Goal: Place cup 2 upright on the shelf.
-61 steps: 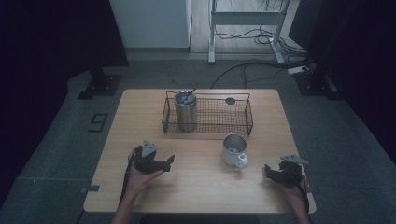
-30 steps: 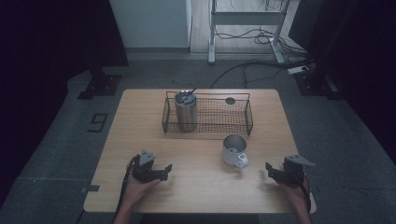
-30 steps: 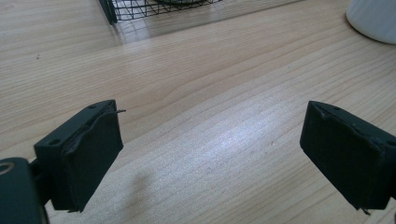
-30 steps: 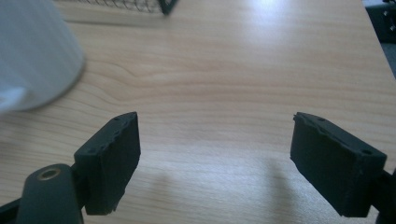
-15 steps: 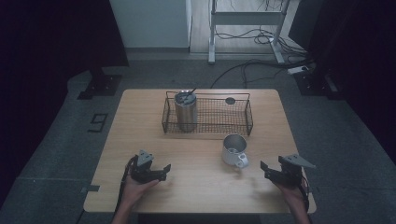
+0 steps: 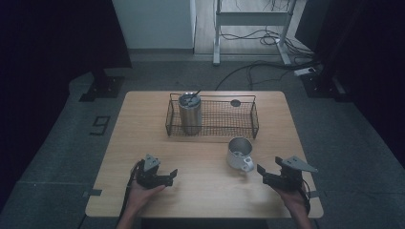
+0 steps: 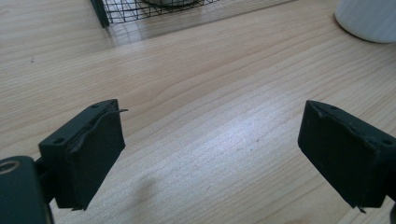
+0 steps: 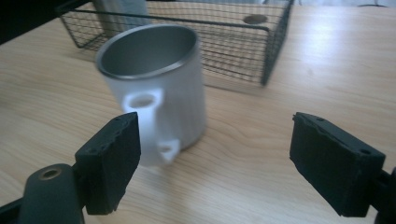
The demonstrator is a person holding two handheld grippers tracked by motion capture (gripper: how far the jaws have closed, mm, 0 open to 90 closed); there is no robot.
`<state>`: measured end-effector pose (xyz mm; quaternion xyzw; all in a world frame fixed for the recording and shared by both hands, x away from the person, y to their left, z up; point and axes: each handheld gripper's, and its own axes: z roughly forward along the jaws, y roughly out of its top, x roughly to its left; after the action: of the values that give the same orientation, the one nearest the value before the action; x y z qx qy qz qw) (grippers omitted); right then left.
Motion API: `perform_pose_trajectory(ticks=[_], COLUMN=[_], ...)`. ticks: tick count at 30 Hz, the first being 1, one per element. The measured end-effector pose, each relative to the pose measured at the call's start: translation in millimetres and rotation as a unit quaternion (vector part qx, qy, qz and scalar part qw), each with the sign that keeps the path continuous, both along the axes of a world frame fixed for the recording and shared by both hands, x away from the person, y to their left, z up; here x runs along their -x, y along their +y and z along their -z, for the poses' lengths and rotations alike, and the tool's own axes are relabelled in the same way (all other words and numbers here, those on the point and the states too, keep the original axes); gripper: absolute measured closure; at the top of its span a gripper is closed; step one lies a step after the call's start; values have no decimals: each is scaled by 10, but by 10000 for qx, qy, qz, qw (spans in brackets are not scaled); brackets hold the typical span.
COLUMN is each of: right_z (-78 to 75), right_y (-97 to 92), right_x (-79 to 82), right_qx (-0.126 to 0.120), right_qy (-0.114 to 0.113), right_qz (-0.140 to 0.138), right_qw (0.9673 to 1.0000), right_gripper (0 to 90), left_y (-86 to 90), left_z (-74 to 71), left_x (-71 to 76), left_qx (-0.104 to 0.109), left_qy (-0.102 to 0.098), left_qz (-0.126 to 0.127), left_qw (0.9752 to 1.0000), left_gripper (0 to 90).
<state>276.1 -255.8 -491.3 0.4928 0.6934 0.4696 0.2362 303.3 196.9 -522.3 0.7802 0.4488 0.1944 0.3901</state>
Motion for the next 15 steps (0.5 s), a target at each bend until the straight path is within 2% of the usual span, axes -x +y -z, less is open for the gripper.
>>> perform_pose_trajectory(ticks=[5,15], right_z=[-47,-87], right_y=[131,299], right_x=[-4,-97], right_qx=[48,195], right_qy=[-48,-42], right_qz=[-184,-256], right_qw=[9998,9995], right_gripper=[154,132], left_y=[-23,-49], left_z=[10,-10], left_x=[5,25], left_qx=[-5,7], left_qy=[13,17], left_qz=[10,59], left_qw=[10000,10000], left_gripper=[71,72])
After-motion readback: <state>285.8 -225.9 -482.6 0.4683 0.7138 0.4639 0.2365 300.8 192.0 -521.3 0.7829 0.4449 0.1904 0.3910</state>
